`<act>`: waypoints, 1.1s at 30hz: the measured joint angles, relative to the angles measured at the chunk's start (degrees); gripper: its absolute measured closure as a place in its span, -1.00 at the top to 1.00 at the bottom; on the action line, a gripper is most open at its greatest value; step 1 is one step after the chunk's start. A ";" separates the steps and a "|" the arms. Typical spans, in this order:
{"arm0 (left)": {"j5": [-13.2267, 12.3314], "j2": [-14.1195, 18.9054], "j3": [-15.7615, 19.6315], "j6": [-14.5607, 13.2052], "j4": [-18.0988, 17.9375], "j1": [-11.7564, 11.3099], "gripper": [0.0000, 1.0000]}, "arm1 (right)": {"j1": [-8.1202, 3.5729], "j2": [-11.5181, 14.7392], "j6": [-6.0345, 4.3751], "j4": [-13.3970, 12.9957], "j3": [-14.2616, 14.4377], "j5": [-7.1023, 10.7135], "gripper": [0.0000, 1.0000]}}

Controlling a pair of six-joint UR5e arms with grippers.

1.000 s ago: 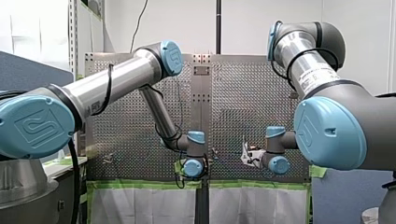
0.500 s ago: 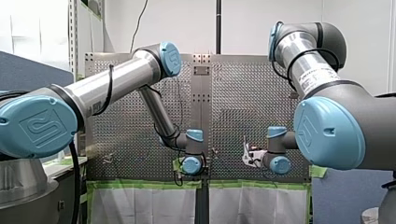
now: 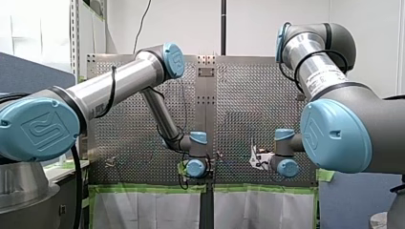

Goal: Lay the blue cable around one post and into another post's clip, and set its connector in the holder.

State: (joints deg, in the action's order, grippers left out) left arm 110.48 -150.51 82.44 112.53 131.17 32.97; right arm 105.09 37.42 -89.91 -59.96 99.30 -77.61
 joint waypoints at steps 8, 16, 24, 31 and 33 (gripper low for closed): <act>-3.32 0.83 0.03 -0.61 0.58 0.20 -0.62 | -0.25 0.00 0.16 0.25 -0.02 0.05 -1.00; -1.88 1.66 0.66 -3.47 3.00 1.18 -0.62 | -0.28 0.00 0.74 1.13 -0.02 -0.05 -1.00; -1.71 1.89 1.40 -3.73 3.16 0.68 -0.62 | -0.48 0.00 0.32 0.94 -0.04 -0.24 -1.00; -2.33 1.88 1.36 -1.55 2.48 0.05 -0.62 | -0.89 0.00 -0.32 0.64 -0.42 -0.26 -1.00; -2.29 1.87 1.36 -1.06 2.40 -0.05 -0.62 | -0.94 0.00 -0.38 0.73 -0.66 -0.28 -1.00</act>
State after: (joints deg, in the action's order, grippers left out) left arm 108.19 -148.64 83.80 111.47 133.57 32.92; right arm 104.15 37.42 -90.29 -59.24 98.65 -77.89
